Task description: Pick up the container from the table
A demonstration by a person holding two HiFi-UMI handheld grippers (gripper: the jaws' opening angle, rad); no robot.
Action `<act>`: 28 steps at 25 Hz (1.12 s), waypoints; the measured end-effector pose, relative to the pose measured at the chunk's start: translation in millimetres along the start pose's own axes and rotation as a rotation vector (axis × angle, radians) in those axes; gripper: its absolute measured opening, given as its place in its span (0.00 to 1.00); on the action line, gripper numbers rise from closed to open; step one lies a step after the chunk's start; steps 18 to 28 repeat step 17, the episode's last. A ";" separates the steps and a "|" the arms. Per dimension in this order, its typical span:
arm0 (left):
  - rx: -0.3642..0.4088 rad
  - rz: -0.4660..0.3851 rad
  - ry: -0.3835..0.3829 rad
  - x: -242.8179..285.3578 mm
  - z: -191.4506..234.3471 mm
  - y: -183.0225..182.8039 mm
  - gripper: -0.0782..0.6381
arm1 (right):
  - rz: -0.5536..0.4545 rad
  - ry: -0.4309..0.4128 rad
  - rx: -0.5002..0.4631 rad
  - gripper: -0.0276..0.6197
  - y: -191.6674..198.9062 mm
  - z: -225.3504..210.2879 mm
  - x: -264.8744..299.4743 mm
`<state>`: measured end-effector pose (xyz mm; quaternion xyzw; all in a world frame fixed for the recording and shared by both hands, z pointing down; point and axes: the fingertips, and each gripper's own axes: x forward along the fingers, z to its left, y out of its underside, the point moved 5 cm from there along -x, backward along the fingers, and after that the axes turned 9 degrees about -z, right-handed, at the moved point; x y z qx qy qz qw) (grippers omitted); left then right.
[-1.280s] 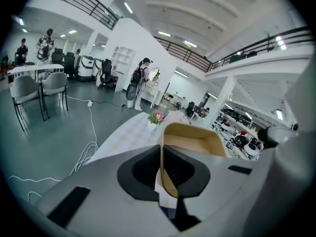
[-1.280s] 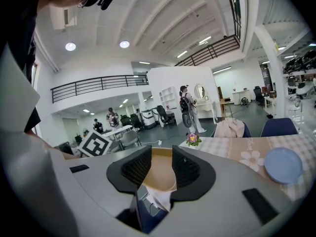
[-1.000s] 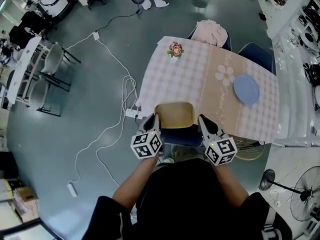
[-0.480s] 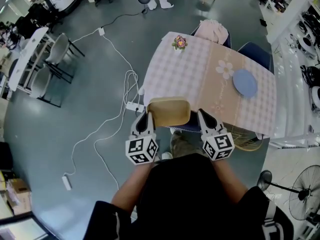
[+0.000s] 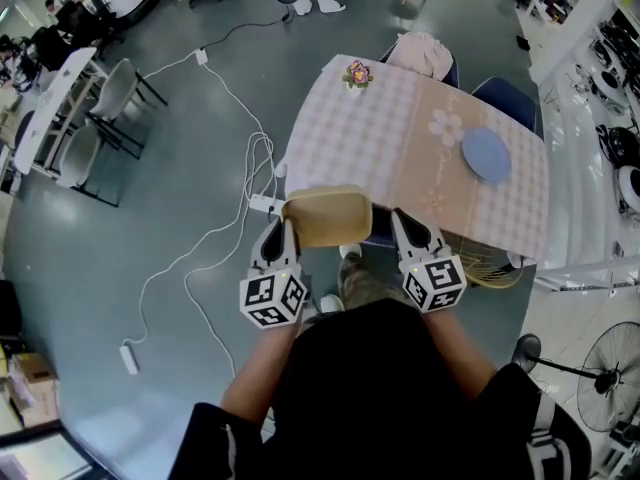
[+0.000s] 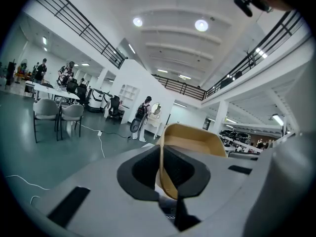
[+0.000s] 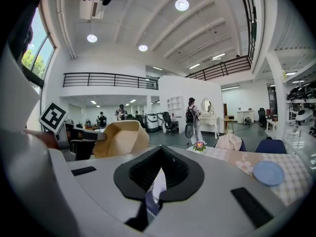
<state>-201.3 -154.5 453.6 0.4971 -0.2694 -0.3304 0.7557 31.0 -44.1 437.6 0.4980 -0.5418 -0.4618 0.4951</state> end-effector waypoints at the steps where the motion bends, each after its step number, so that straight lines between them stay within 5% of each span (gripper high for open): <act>1: -0.004 -0.002 0.000 -2.2 -0.7 0.2 0.13 | 0.002 -0.001 -0.005 0.04 0.0 0.1 -2.4; 11: -0.041 -0.026 0.001 -3.8 -6.3 2.5 0.14 | 0.030 0.002 -0.047 0.04 -1.8 -7.4 -17.8; 28: 0.004 -0.019 -0.013 11.3 -7.8 12.4 0.14 | 0.021 0.022 -0.045 0.04 -6.9 -19.9 -11.8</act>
